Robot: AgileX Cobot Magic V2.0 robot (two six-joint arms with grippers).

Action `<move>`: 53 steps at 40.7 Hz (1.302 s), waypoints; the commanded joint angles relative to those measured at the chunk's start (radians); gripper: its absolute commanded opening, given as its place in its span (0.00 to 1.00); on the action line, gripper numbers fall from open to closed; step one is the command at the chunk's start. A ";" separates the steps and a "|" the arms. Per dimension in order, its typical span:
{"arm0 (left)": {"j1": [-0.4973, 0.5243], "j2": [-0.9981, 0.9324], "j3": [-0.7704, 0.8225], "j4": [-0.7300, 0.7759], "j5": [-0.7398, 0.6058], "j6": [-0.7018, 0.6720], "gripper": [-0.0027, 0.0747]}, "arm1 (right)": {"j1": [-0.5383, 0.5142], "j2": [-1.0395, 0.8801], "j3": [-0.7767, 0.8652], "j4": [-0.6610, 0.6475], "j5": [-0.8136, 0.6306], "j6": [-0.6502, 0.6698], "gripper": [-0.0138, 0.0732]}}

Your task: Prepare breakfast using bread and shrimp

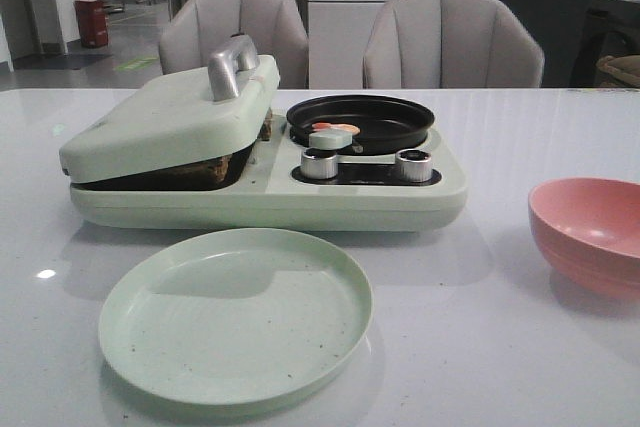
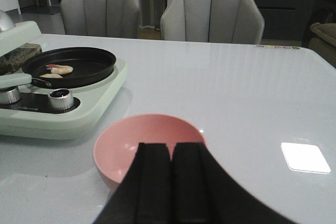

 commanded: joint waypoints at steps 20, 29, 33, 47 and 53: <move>0.001 -0.015 0.030 -0.010 -0.091 -0.003 0.16 | -0.042 -0.023 -0.017 -0.003 -0.104 -0.006 0.20; 0.001 -0.015 0.030 -0.010 -0.091 -0.003 0.16 | -0.045 -0.023 -0.017 -0.003 -0.111 -0.005 0.20; 0.001 -0.015 0.030 -0.010 -0.091 -0.003 0.16 | -0.045 -0.023 -0.017 -0.003 -0.133 -0.005 0.20; 0.001 -0.015 0.030 -0.010 -0.091 -0.003 0.16 | -0.072 -0.023 -0.017 -0.003 -0.144 -0.005 0.20; 0.001 -0.015 0.030 -0.010 -0.091 -0.003 0.16 | -0.072 -0.023 -0.017 -0.003 -0.145 -0.005 0.20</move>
